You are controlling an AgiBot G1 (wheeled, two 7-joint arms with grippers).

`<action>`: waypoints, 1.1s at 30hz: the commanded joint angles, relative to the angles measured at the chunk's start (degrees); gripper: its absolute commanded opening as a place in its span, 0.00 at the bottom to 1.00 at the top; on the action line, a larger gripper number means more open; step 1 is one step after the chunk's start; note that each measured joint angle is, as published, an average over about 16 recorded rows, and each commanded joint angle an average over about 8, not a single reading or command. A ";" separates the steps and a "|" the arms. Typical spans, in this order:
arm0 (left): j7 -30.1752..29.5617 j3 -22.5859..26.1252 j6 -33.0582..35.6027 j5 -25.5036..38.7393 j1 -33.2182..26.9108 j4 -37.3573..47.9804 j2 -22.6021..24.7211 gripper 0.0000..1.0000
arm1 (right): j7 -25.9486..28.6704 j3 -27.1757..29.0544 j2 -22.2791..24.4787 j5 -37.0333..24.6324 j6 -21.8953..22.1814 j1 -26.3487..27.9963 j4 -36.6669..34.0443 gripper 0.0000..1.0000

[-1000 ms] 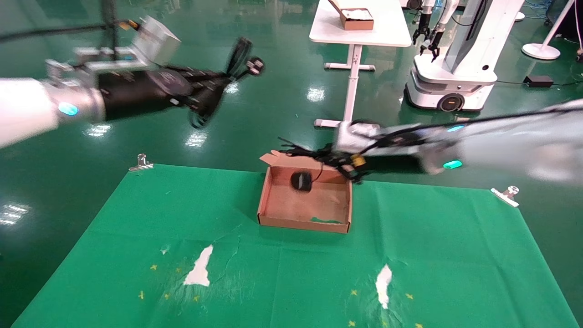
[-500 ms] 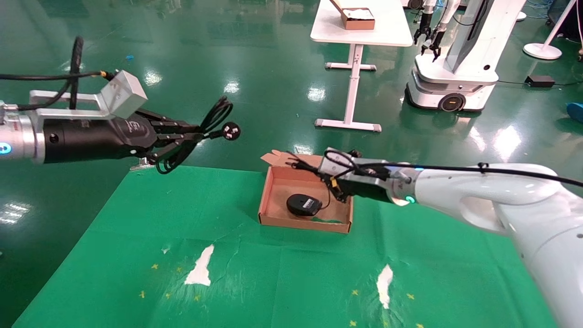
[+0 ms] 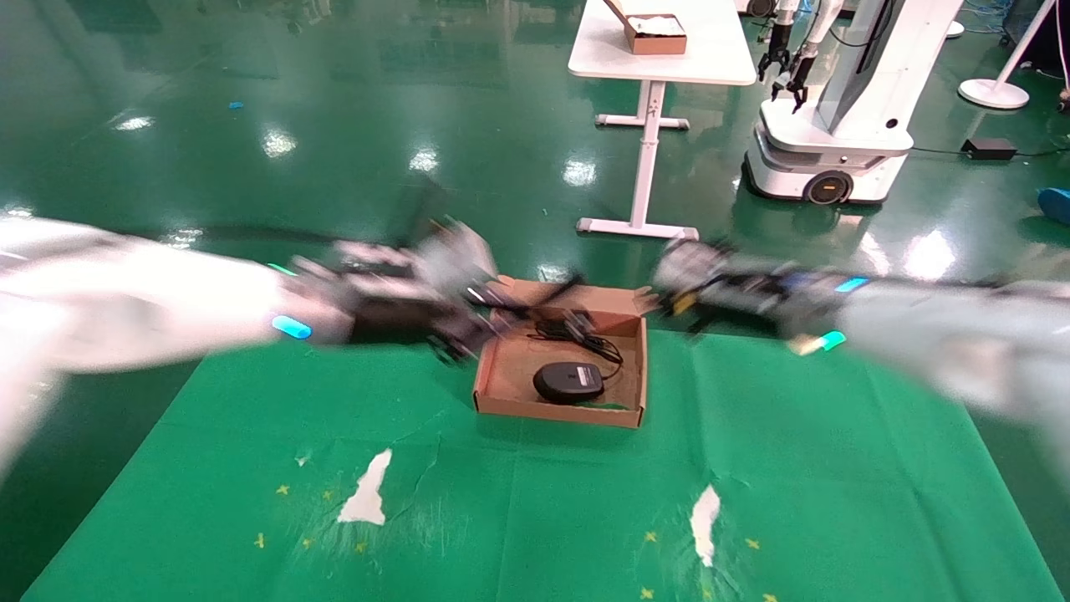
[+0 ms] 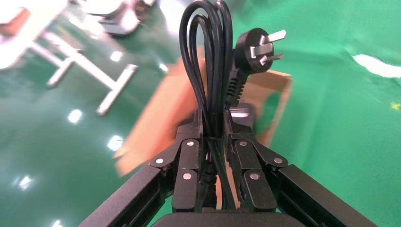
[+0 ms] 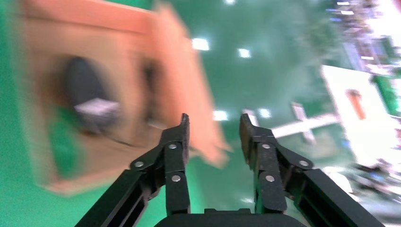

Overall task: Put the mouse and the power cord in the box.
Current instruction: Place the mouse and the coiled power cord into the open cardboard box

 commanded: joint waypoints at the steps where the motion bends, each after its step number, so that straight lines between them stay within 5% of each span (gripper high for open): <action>1: 0.52 0.58 -2.38 0.91 2.09 -0.75 3.02 0.00 | -1.30 0.61 2.15 0.73 0.00 1.56 -0.11 1.00; 7: -0.57 7.06 -6.15 2.27 8.06 -12.75 3.59 0.00 | -3.71 0.17 12.18 0.33 -15.38 7.87 1.54 1.00; 12: -7.06 13.22 -7.83 2.62 8.04 -17.42 3.52 0.00 | -3.11 -1.29 18.87 -1.53 -27.42 12.71 2.07 1.00; 20: -20.82 22.30 -19.29 3.49 5.51 -21.58 3.68 0.02 | -1.31 -4.74 22.99 -6.88 -31.99 18.65 4.26 1.00; 22: -24.01 24.98 -23.20 4.46 4.57 -22.55 3.71 0.17 | -0.62 -5.12 23.63 -7.47 -32.92 19.56 4.87 1.00; 29: -32.81 32.71 -31.17 6.15 2.66 -25.74 3.72 0.98 | 1.87 -5.57 24.91 -8.11 -35.25 20.79 7.36 1.00; 33: -34.96 35.14 -32.58 6.20 2.29 -26.90 3.79 1.00 | 2.57 -5.44 25.01 -7.81 -36.45 20.85 8.66 1.00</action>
